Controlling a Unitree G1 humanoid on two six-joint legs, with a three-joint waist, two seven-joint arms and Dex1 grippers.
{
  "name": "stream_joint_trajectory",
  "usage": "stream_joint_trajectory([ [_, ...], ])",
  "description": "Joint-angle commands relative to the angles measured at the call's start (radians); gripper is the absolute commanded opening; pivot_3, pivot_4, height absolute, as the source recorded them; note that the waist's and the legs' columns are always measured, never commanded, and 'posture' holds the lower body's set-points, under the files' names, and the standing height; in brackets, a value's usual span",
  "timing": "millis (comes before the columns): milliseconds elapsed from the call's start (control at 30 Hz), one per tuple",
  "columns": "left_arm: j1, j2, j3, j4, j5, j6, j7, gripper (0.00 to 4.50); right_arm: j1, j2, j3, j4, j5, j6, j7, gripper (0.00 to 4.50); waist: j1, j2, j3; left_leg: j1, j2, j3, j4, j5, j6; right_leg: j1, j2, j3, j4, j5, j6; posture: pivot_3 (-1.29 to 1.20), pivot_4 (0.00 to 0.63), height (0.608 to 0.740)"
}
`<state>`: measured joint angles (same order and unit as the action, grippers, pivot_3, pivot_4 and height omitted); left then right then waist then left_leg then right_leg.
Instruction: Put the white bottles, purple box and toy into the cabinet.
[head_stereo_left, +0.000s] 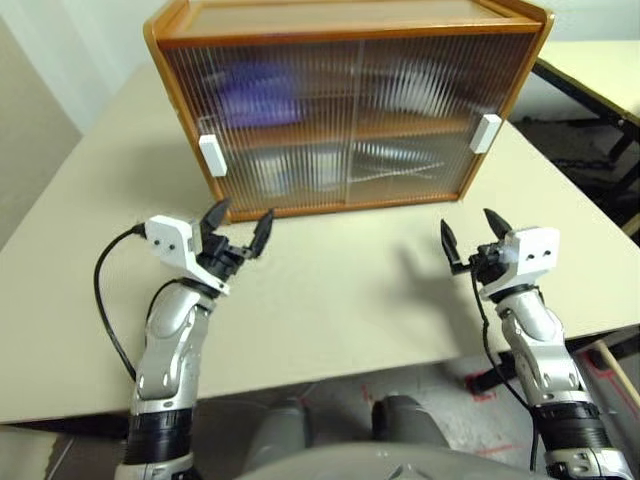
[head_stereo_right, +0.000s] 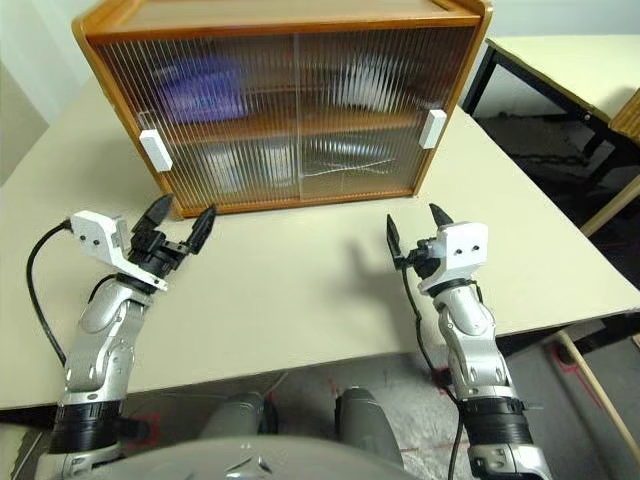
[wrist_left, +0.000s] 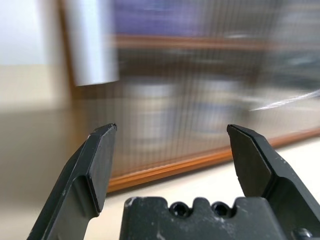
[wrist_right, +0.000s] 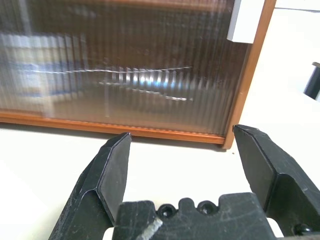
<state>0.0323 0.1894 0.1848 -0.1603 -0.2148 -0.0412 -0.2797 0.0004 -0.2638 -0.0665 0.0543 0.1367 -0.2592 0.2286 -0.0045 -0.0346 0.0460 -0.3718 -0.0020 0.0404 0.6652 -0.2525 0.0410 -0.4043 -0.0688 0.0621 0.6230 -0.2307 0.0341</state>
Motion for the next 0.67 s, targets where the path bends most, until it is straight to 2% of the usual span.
stream_joint_trajectory([
  [33,0.081,-0.028,0.022,0.018,0.108,-0.073,0.111,4.5,0.035,0.017,-0.016,-0.044,0.023,-0.018,0.01,4.48,0.002,0.0,0.0,0.0,0.0,0.0,0.0,0.0,0.0,0.0,0.0,0.0,0.0,0.0,0.0,0.1,0.0,0.74],
  [233,0.233,-0.063,0.024,-0.057,0.162,-0.128,0.176,4.5,0.131,0.039,-0.016,-0.137,0.087,-0.01,0.062,4.48,0.022,-0.002,-0.001,-0.002,0.0,0.001,0.0,0.0,-0.001,-0.001,-0.002,-0.001,-0.002,-0.003,-0.003,0.09,0.0,0.74],
  [300,0.262,-0.069,0.02,-0.072,0.162,-0.138,0.18,4.5,0.154,0.038,-0.011,-0.156,0.103,-0.007,0.086,4.48,0.025,-0.002,-0.002,-0.002,0.001,0.001,0.0,-0.001,-0.001,-0.001,-0.003,-0.002,-0.003,-0.011,-0.015,0.09,0.0,0.74],
  [333,0.277,-0.072,0.016,-0.081,0.16,-0.142,0.181,4.5,0.164,0.038,-0.007,-0.163,0.109,-0.004,0.098,4.48,0.025,-0.002,-0.002,-0.002,0.001,0.001,0.0,-0.001,-0.001,0.0,-0.004,-0.002,-0.003,-0.011,-0.015,0.09,0.0,0.74],
  [433,0.299,-0.077,0.008,-0.091,0.161,-0.149,0.18,4.5,0.175,0.04,-0.007,-0.168,0.122,0.014,0.118,4.48,0.024,-0.003,-0.002,-0.002,0.001,0.002,0.0,-0.001,-0.001,0.0,-0.01,-0.003,-0.003,-0.012,-0.015,0.09,0.0,0.74],
  [667,0.291,-0.059,0.014,-0.05,0.159,-0.175,0.174,4.5,0.191,0.055,-0.017,-0.174,0.096,0.009,0.097,4.48,0.023,-0.003,-0.002,-0.002,0.001,0.002,0.0,-0.001,-0.001,0.0,-0.006,-0.005,-0.003,-0.012,-0.015,0.07,0.0,0.74],
])
